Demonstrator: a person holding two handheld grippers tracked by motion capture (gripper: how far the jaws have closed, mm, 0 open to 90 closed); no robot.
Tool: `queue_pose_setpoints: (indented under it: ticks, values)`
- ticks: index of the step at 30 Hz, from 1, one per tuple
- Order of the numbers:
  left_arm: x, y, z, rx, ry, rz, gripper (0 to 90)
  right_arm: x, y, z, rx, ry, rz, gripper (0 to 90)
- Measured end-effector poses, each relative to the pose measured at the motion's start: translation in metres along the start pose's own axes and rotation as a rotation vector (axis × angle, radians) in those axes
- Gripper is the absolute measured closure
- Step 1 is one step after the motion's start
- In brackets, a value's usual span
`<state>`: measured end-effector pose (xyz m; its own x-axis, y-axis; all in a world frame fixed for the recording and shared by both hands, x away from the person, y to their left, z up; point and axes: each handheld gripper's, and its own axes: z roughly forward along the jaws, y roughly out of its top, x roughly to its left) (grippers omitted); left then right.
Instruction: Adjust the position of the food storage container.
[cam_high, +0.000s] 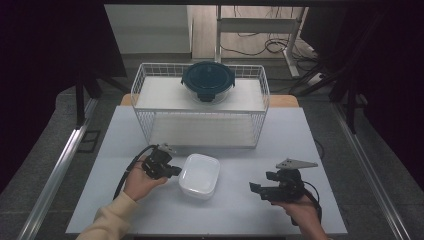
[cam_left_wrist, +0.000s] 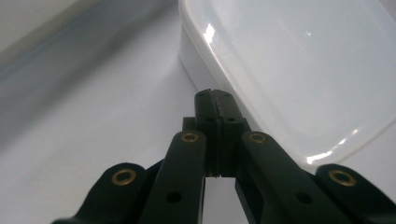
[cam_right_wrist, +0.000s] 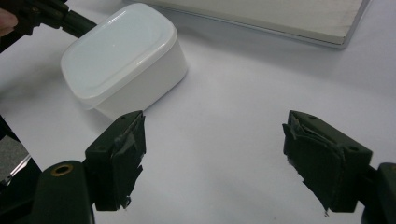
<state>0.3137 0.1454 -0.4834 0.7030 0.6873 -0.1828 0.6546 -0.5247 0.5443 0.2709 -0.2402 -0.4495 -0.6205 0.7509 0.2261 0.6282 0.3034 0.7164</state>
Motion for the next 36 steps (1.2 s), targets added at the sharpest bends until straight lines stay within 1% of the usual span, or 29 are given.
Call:
queue_pose_setpoints:
  ticks: [5, 11, 12, 14, 16, 18, 19, 22, 23, 24, 25, 26, 30, 31, 32, 33, 34, 35, 36]
  values:
    - [-0.007, -0.003, 0.003, -0.003, -0.026, -0.01, 90.0, 0.001, 0.0, 0.001, 0.003, 0.0, 0.0, 20.5]
    - [-0.02, -0.004, 0.008, 0.008, -0.058, 0.016, 90.0, 0.001, -0.001, 0.001, 0.005, -0.001, 0.003, 20.5]
    - [-0.02, -0.004, 0.008, 0.008, -0.058, 0.016, 90.0, 0.001, -0.001, 0.001, 0.005, -0.001, 0.003, 20.5]
    - [-0.025, -0.003, 0.011, 0.005, -0.071, 0.022, 90.0, 0.0, -0.001, 0.001, 0.005, -0.001, 0.003, 20.5]
    - [-0.027, -0.003, 0.012, 0.007, -0.072, 0.02, 90.0, 0.0, -0.001, 0.001, 0.007, -0.001, 0.004, 20.5]
    - [-0.026, -0.002, 0.013, 0.01, -0.073, 0.027, 90.0, 0.0, -0.001, 0.001, 0.007, 0.0, 0.004, 20.5]
    - [-0.026, -0.003, 0.013, 0.008, -0.066, 0.025, 90.0, 0.0, -0.001, 0.001, 0.007, 0.0, 0.004, 20.5]
    - [-0.022, -0.004, 0.01, -0.019, -0.059, -0.001, 90.0, 0.0, -0.001, 0.001, 0.005, 0.0, 0.006, 20.5]
    - [-0.02, -0.005, 0.007, -0.029, -0.056, -0.004, 90.0, -0.001, -0.001, 0.0, 0.006, 0.0, 0.003, 20.5]
    - [-0.018, -0.007, 0.002, -0.047, -0.054, -0.02, 90.0, -0.001, -0.001, 0.0, 0.003, -0.002, 0.007, 20.5]
    - [-0.018, -0.007, 0.002, -0.047, -0.054, -0.02, 90.0, -0.001, -0.001, 0.0, 0.003, -0.002, 0.007, 20.5]
    - [-0.017, -0.009, -0.001, -0.062, -0.05, -0.034, 90.0, -0.002, -0.001, 0.0, 0.003, -0.003, 0.008, 20.5]
    - [-0.018, -0.016, -0.016, -0.122, -0.036, -0.058, 89.0, -0.002, -0.002, 0.002, 0.007, -0.003, 0.009, 20.5]
    - [-0.018, -0.018, -0.02, -0.141, -0.03, -0.066, 81.7, 0.0, -0.002, 0.003, 0.01, 0.002, 0.006, 20.5]
    - [-0.018, -0.02, -0.025, -0.166, -0.018, -0.086, 81.7, 0.0, -0.002, 0.003, 0.01, 0.002, 0.006, 20.5]
    - [-0.018, -0.022, -0.03, -0.204, -0.009, -0.115, 64.3, 0.001, -0.002, 0.003, 0.011, 0.006, 0.001, 20.4]
    - [-0.018, -0.024, -0.033, -0.223, -0.01, -0.134, 64.3, 0.001, -0.002, 0.003, 0.011, 0.006, 0.001, 20.4]
    - [-0.019, -0.025, -0.036, -0.243, -0.019, -0.153, 59.4, 0.001, -0.001, 0.003, 0.01, 0.006, -0.002, 20.4]
    - [-0.019, -0.027, -0.038, -0.252, -0.027, -0.168, 52.7, 0.002, -0.001, 0.003, 0.008, 0.007, -0.004, 20.4]
